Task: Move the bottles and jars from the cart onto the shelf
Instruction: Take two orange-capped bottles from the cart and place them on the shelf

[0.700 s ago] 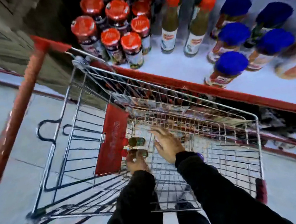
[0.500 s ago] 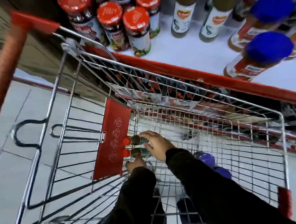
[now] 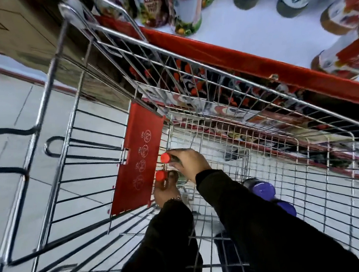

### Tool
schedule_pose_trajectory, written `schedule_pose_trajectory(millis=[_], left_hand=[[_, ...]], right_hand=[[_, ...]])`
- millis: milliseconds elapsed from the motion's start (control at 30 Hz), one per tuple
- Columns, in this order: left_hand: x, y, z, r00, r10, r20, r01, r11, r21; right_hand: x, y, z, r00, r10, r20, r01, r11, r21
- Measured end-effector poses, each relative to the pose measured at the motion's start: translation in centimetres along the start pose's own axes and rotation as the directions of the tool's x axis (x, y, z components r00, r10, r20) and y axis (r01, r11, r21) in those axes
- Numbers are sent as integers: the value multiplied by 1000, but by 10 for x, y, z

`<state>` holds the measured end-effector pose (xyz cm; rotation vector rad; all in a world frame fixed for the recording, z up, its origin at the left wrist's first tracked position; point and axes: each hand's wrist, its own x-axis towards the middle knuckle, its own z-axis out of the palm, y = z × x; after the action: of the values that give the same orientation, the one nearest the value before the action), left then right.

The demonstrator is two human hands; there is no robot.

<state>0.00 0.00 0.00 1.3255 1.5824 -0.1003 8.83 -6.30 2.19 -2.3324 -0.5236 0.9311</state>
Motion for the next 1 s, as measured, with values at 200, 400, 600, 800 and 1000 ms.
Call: schedule_pose_trajectory(millis=[200,400,600,800,1000], left_hand=[[-36,24,-16,987,134,91,-137,990,27],[-83,55,-48,834,494,246,-546,804,236],[-129,102,-77,677,658,330,-713,697,74],[-175,158,-89,506,758,412,-779,606,-158],[-214,210,-89,378,822,426,-805,519,-287]], right_hand=[[-44,6,-30,964,197,-179,-138,946,294],[-102,-10,-76,907,259,-332,-107,904,414],[-155,-37,-126,845,267,-464,-32,891,453],[-191,-63,-180,723,250,-644,56,908,415],[-212,-88,-229,590,225,-776,177,901,396]])
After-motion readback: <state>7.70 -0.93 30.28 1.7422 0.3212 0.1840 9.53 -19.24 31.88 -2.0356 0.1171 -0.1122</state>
